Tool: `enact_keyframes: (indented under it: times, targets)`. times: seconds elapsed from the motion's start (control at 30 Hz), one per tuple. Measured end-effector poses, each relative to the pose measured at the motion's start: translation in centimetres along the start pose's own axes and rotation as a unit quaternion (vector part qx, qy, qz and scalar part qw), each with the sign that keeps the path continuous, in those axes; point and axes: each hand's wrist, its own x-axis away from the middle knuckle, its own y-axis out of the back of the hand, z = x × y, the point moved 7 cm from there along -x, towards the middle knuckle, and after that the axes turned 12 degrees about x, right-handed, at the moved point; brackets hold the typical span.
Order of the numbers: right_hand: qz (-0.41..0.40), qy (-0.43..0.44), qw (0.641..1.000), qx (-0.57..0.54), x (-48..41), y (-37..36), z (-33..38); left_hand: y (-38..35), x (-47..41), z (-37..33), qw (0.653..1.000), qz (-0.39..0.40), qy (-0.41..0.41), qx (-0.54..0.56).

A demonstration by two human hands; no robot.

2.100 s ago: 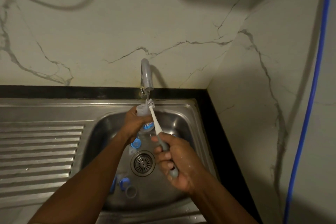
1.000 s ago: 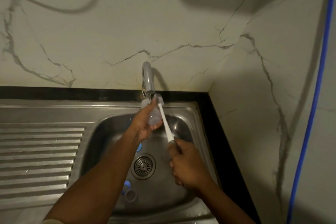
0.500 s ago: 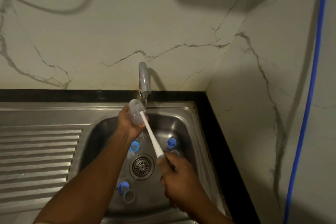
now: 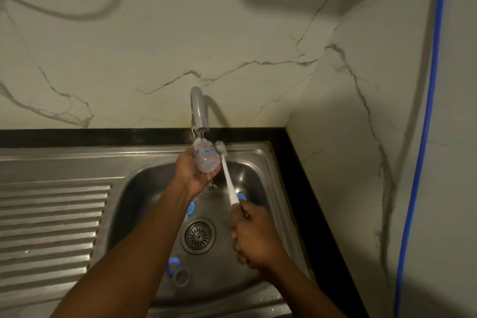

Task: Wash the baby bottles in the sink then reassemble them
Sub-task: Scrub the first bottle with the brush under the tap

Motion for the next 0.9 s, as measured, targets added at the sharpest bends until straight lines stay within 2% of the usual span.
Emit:
enact_keyframes:
  times: [0.1, 0.17, 0.27, 0.33, 0.47, 0.5, 0.6, 0.73, 0.9]
  targets:
    - [-0.005, 0.071, 0.996, 0.061, 2.6, -0.5, -0.3, 1.1, -1.1, -1.9, 0.998, -0.050, -0.026, -0.004]
    - [-0.020, 0.094, 0.993, 0.068, 2.9, -0.4, -0.4, 0.7, -1.1, -2.3, 0.998, -0.023, -0.042, -0.050]
    - [-0.052, 0.058, 0.994, 0.074, 1.0, -0.4, 0.0, -0.4, -0.2, -1.0, 0.992, 0.035, -0.021, -0.118]
    - [-0.060, 0.056, 0.992, 0.093, 1.2, -0.9, 0.4, -0.1, -0.2, -0.8, 0.996, 0.026, -0.010, -0.090]
    - [-0.080, 0.126, 0.976, 0.161, 5.0, -1.7, 1.2, 1.2, -0.4, -1.5, 0.998, -0.002, 0.005, -0.067]
    - [-0.082, 0.118, 0.977, 0.158, 4.7, -1.7, 1.2, 1.3, -0.2, -1.2, 0.998, 0.002, 0.008, -0.063]
    - [-0.072, 0.027, 0.995, 0.067, 2.6, -1.8, 1.7, 0.9, 0.6, -0.4, 0.999, 0.012, 0.015, -0.049]
    - [-0.074, 0.031, 0.992, 0.102, 5.1, -3.4, 1.7, -0.7, 0.9, -2.0, 0.998, 0.055, 0.008, -0.039]
    - [-0.082, 0.005, 0.994, 0.079, 4.5, -3.2, 2.0, 0.5, 1.4, -1.3, 0.995, 0.007, 0.043, -0.085]
